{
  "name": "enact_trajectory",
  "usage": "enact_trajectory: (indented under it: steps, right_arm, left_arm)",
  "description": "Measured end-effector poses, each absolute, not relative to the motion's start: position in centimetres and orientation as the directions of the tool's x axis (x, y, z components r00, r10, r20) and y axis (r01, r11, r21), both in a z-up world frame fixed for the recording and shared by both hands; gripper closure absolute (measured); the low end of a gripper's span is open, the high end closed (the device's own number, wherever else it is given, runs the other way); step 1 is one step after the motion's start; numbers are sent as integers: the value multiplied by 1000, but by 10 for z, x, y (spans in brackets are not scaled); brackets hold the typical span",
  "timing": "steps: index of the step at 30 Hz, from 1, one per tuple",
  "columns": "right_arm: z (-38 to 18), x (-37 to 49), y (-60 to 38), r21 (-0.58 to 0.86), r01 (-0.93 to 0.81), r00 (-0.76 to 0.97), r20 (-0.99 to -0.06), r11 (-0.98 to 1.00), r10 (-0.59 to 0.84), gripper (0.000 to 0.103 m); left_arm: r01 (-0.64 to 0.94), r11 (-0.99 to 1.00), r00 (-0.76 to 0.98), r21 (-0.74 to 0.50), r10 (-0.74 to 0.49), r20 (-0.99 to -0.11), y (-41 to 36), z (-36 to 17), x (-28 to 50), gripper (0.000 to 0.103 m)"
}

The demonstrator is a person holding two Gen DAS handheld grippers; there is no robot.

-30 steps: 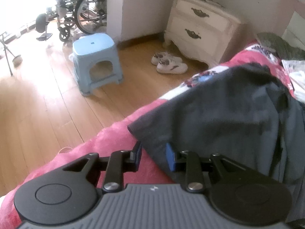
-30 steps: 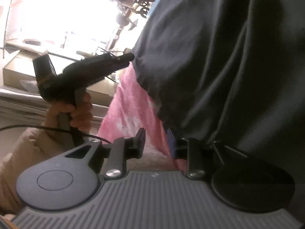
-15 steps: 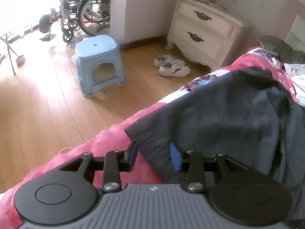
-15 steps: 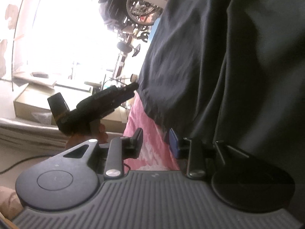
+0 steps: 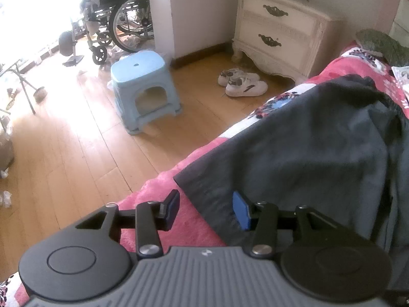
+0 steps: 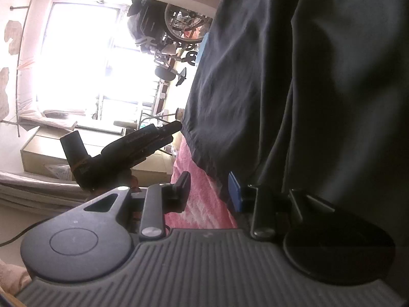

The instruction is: Fold clothes

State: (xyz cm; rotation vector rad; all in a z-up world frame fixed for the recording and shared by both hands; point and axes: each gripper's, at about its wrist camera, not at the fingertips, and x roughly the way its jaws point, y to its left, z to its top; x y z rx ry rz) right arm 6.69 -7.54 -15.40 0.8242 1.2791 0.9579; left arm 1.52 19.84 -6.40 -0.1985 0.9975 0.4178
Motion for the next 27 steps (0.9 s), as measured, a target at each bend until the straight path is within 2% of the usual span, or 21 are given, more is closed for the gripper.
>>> enact_trajectory:
  steps: [8, 13, 21, 27]
  right_arm:
    - [-164, 64, -62, 900, -101, 6, -426, 424, 905, 70]
    - [-169, 60, -49, 859, -152, -43, -500, 489, 865, 71]
    - [-155, 50, -16, 784, -304, -111, -594, 541, 797, 72]
    - [-145, 46, -9, 792, -339, -161, -581, 508, 798, 71]
  left_arm:
    - [-413, 908, 438, 66, 261, -860, 192, -73, 18, 55]
    - [-401, 912, 419, 84, 264, -868, 188, -78, 18, 55]
    - [-386, 916, 394, 106, 268, -879, 182, -85, 19, 46]
    - [-395, 911, 379, 117, 278, -883, 183, -86, 21, 41]
